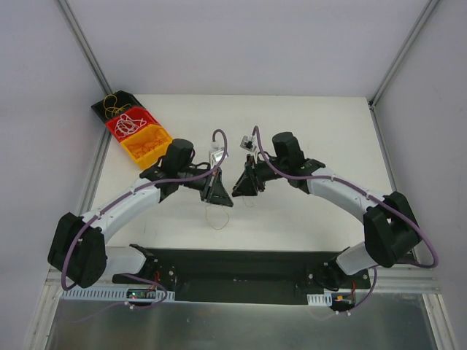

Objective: Untangle the cables

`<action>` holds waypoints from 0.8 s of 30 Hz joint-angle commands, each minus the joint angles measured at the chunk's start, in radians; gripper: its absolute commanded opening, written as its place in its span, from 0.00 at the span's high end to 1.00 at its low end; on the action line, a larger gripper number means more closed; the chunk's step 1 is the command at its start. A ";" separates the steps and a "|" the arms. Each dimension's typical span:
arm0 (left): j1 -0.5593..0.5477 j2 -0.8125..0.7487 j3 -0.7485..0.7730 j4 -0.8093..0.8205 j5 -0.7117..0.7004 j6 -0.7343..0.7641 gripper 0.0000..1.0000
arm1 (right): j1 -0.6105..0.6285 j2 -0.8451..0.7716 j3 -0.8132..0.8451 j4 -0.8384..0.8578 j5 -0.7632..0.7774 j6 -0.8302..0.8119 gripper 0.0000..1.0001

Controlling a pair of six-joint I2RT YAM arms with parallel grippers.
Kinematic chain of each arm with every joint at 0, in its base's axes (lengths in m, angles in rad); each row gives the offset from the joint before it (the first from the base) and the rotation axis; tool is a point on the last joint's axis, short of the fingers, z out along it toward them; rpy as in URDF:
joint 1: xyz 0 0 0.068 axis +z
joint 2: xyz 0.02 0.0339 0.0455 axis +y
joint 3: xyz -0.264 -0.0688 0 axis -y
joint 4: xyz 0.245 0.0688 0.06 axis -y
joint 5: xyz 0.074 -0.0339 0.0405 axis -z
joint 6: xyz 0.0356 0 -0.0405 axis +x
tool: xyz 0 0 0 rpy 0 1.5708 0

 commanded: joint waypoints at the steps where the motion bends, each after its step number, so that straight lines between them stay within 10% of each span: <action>1: -0.007 -0.032 0.055 -0.008 0.063 0.034 1.00 | 0.020 -0.035 0.020 0.041 -0.046 -0.016 0.68; 5: -0.007 -0.051 0.067 -0.008 0.037 0.023 1.00 | 0.043 -0.046 0.013 0.063 -0.042 0.018 1.00; 8: -0.007 -0.083 0.060 -0.008 -0.054 -0.003 0.95 | 0.043 -0.075 -0.008 0.072 0.045 0.059 1.00; 14: -0.006 -0.239 -0.017 -0.009 -0.284 -0.041 0.36 | 0.040 -0.161 -0.068 0.072 0.132 0.092 1.00; 24: -0.006 -0.272 0.038 -0.025 -0.384 -0.054 0.22 | 0.042 -0.164 -0.059 0.080 0.058 0.107 1.00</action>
